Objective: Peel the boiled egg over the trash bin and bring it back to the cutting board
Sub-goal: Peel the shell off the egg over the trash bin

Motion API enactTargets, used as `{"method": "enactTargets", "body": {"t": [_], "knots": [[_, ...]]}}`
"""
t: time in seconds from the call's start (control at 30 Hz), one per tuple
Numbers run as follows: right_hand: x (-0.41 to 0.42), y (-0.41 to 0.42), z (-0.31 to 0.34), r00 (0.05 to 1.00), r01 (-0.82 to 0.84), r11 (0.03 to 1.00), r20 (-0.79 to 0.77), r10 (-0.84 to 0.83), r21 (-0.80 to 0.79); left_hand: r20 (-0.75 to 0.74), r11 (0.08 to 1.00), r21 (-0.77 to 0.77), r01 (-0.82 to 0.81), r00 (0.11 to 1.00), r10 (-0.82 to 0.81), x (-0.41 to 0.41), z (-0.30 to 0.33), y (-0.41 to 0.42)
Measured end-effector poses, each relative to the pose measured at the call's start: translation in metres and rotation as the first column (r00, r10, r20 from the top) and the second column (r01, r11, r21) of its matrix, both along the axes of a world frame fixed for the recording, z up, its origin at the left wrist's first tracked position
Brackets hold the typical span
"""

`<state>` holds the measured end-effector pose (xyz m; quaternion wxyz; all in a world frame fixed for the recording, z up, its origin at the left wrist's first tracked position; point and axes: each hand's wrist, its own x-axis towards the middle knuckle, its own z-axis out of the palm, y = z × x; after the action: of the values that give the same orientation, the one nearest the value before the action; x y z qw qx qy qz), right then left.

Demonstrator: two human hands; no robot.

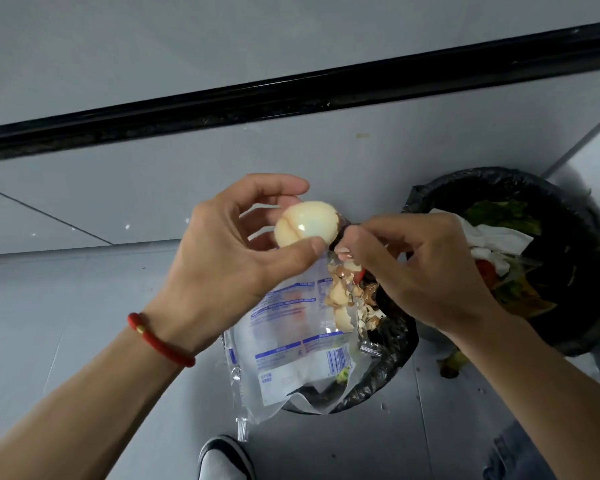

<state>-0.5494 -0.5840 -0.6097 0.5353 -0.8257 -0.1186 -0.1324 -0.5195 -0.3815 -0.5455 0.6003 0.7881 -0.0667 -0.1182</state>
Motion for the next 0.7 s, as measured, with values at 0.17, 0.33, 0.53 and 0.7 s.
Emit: {"method": "enactTargets", "body": {"t": [0.17, 0.33, 0.53, 0.7], "knots": [[-0.001, 0.001, 0.001, 0.998, 0.063, 0.994, -0.038, -0.060, 0.089, 0.147, 0.993, 0.108, 0.054, 0.987, -0.070, -0.003, -0.005, 0.000], [-0.002, 0.004, 0.002, 0.993, 0.027, 0.976, -0.121, 0.000, 0.215, 0.255, 0.982, 0.172, 0.079, 0.959, -0.122, -0.004, -0.008, 0.000], [-0.001, 0.005, -0.002, 0.995, -0.004, 0.978, -0.097, 0.024, 0.206, 0.287, 0.977, 0.192, 0.090, 0.947, -0.143, -0.002, -0.011, 0.001], [-0.002, 0.009, -0.001, 0.998, 0.036, 0.995, 0.048, -0.040, 0.089, 0.333, 0.971, 0.221, 0.090, 0.929, -0.162, -0.002, -0.012, 0.000]]}}
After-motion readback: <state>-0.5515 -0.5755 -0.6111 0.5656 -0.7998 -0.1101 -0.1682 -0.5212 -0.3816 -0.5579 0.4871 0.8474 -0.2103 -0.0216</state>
